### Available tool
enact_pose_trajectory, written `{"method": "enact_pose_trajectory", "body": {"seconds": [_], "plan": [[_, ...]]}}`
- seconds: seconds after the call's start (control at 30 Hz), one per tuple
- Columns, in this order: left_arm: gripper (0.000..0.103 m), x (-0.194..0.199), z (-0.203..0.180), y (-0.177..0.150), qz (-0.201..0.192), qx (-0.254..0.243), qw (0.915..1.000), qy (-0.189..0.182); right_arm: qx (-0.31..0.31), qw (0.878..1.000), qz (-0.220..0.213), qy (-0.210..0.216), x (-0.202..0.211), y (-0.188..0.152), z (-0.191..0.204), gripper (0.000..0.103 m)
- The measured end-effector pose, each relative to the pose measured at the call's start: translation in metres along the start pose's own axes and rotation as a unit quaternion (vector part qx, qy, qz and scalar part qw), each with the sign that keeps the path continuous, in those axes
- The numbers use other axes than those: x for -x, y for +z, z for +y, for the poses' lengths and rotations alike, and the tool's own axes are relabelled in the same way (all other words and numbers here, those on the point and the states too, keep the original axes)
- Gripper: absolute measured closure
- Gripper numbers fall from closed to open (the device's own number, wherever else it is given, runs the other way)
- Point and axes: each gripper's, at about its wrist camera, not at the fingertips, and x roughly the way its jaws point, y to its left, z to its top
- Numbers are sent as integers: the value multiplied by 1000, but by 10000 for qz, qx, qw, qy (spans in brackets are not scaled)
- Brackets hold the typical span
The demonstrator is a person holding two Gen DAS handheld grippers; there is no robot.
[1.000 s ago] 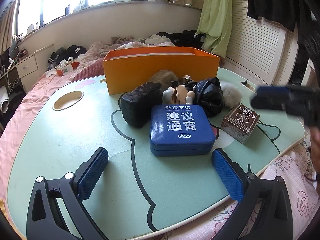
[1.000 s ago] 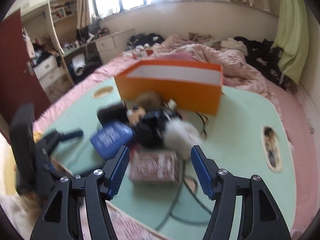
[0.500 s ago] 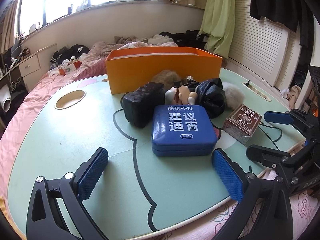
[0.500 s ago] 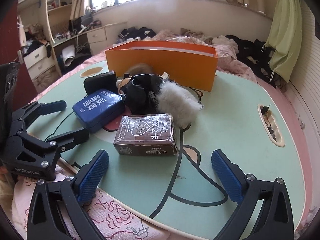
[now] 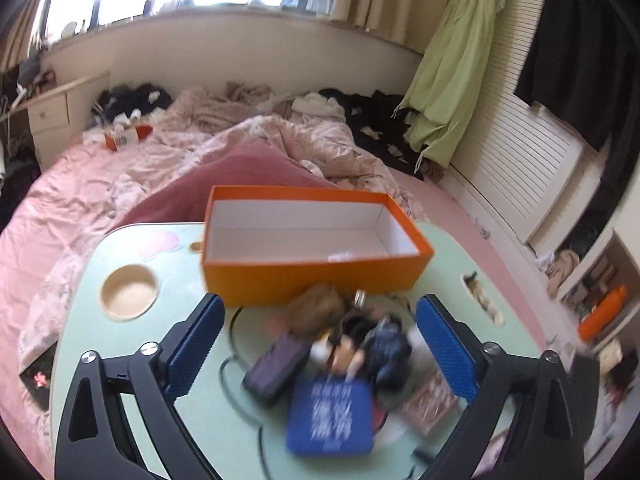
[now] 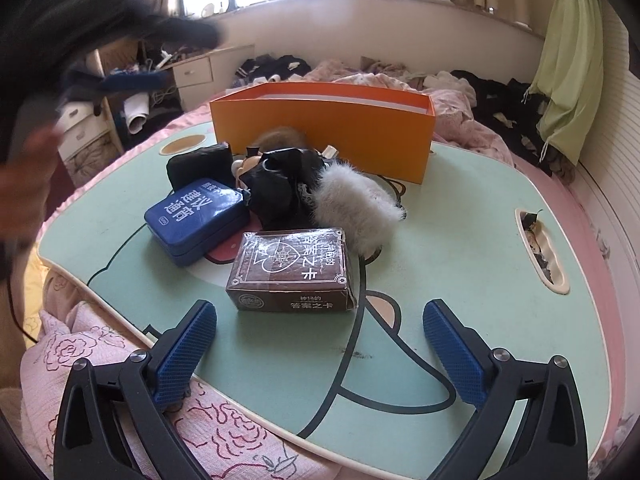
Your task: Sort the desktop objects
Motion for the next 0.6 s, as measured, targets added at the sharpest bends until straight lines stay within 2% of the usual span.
{"method": "enact_pose_trajectory", "body": {"seconds": [0.07, 0.13, 0.3, 0.47, 0.6], "plan": [[16, -29, -6, 23, 262, 88, 9996, 79, -1, 10000, 0, 2, 0, 1, 1, 1], [16, -55, -12, 36, 444, 117, 9986, 276, -1, 10000, -7, 9, 0, 0, 1, 1], [17, -106, -16, 40, 790, 145, 9942, 719, -1, 10000, -21, 15, 0, 0, 2, 1], [18, -124, -9, 35, 931, 248, 9902, 1011, 5, 10000, -19, 16, 0, 0, 1, 1], [18, -126, -10, 35, 961, 204, 9897, 1046, 6, 10000, -19, 16, -1, 1, 1, 1]]}}
